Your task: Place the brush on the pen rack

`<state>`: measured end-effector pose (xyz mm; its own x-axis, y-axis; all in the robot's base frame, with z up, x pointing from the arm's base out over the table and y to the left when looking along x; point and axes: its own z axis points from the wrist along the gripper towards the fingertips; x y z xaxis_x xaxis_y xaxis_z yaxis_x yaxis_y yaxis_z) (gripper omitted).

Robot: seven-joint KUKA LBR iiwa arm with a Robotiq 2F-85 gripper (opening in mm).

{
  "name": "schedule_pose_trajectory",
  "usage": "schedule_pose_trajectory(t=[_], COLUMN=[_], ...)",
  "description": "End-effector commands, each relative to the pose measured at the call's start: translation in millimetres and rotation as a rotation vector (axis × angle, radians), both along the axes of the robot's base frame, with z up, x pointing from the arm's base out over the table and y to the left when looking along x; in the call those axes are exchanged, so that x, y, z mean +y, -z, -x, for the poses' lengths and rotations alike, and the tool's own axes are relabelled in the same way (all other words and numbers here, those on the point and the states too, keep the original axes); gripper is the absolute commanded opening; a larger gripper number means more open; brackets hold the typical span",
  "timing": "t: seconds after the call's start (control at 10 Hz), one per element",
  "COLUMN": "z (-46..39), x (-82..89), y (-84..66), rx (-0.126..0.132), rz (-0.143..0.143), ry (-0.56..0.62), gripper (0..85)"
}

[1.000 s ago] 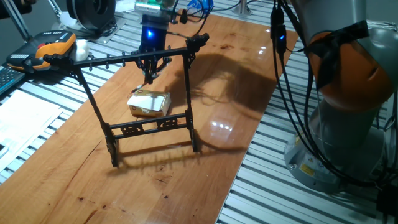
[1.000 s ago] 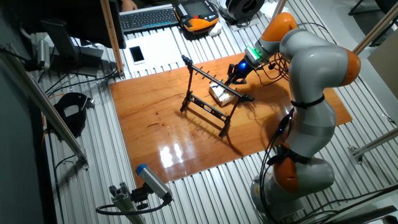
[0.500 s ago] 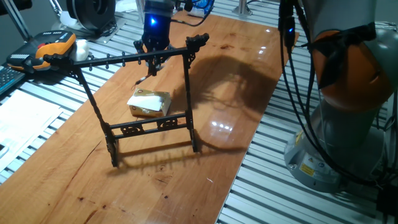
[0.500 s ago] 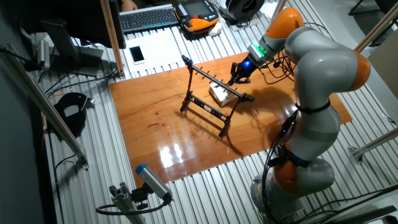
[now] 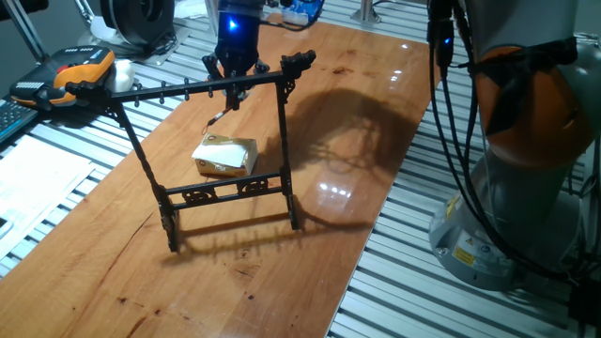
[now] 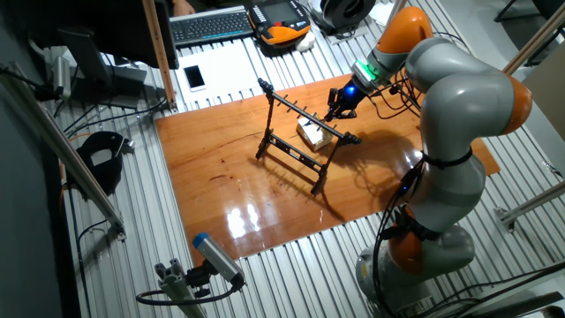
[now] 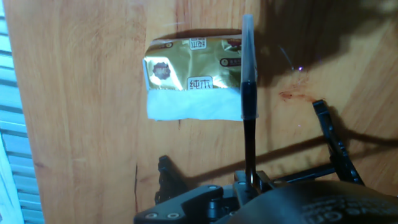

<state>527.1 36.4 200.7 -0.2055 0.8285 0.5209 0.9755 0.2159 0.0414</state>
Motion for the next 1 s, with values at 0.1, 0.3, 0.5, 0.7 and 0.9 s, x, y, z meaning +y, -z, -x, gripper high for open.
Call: schedule_pose_trajectory(t=[0.1,0.3,0.5,0.7,0.9], z=[0.0,0.0,0.0,0.0,0.0], x=[-0.1,-0.1,-0.1,-0.1,-0.1], y=[-0.2,-0.2,-0.2,-0.2,-0.2], rx=[0.003,0.014,0.036,0.049,0.046], rz=[0.015,0.007,0.015,0.012,0.017], ry=[0.003,0.024,0.054,0.079,0.077], gripper=[0.0,0.0,0.0,0.0,0.0])
